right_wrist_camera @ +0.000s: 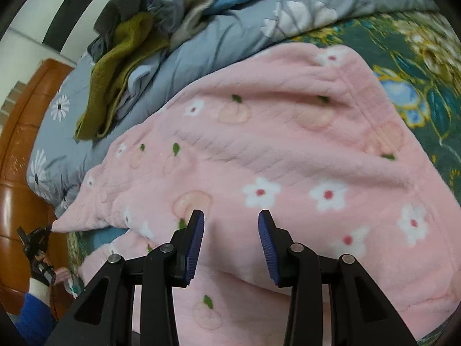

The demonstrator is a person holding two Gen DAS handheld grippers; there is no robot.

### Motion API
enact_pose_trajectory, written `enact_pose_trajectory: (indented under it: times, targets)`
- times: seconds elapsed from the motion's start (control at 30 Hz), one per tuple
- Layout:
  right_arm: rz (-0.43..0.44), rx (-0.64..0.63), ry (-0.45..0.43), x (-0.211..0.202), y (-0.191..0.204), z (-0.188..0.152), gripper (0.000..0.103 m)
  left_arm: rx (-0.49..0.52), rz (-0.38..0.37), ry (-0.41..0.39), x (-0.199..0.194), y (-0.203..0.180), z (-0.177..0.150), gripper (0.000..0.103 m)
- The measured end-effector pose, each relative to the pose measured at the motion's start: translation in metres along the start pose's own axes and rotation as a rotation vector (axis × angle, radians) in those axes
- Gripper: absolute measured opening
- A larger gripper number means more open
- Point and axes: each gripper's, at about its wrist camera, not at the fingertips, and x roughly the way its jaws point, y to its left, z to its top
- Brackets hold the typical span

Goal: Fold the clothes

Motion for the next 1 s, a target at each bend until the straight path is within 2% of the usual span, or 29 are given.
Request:
enact_pose_trajectory:
  times: [0.13,0.23,0.33,0.5,0.57,0.7,0.73,0.8,0.83,0.87,1.0]
  targets:
    - [-0.019,-0.029,0.0,0.001,0.011,0.006,0.04,-0.045,-0.028,-0.095,-0.022,0.019,0.024,0.0]
    - [-0.025,-0.037,0.012,0.007,0.017,0.006,0.04,-0.053,-0.02,-0.059,-0.015,0.034,0.021,0.0]
    - [-0.024,-0.048,0.038,0.018,0.026,0.002,0.04,-0.067,-0.053,0.006,-0.006,0.041,-0.007,0.0]
    - [-0.012,-0.095,0.074,0.027,0.049,-0.001,0.04,-0.068,-0.119,0.13,-0.011,0.036,-0.074,0.0]
    - [0.002,-0.113,0.075,0.025,0.059,0.0,0.04,-0.07,-0.161,0.165,-0.023,0.032,-0.104,0.001]
    - [0.027,-0.143,0.069,0.019,0.076,-0.002,0.04,-0.056,-0.173,0.204,-0.049,0.029,-0.148,0.004]
    - [0.032,-0.149,0.068,0.016,0.08,-0.003,0.04,-0.058,-0.178,0.208,-0.054,0.029,-0.154,0.008]
    - [0.041,-0.162,0.066,0.012,0.087,-0.007,0.04,-0.061,-0.194,0.214,-0.068,0.03,-0.17,0.023]
    - [0.044,-0.169,0.066,0.009,0.09,-0.009,0.04,-0.061,-0.196,0.217,-0.071,0.031,-0.174,0.035]
    - [0.049,-0.175,0.065,0.006,0.092,-0.011,0.04,-0.062,-0.195,0.218,-0.074,0.033,-0.179,0.038]
    - [0.045,-0.179,0.07,-0.005,0.09,-0.022,0.04,-0.133,-0.198,0.219,-0.079,0.047,-0.184,0.038]
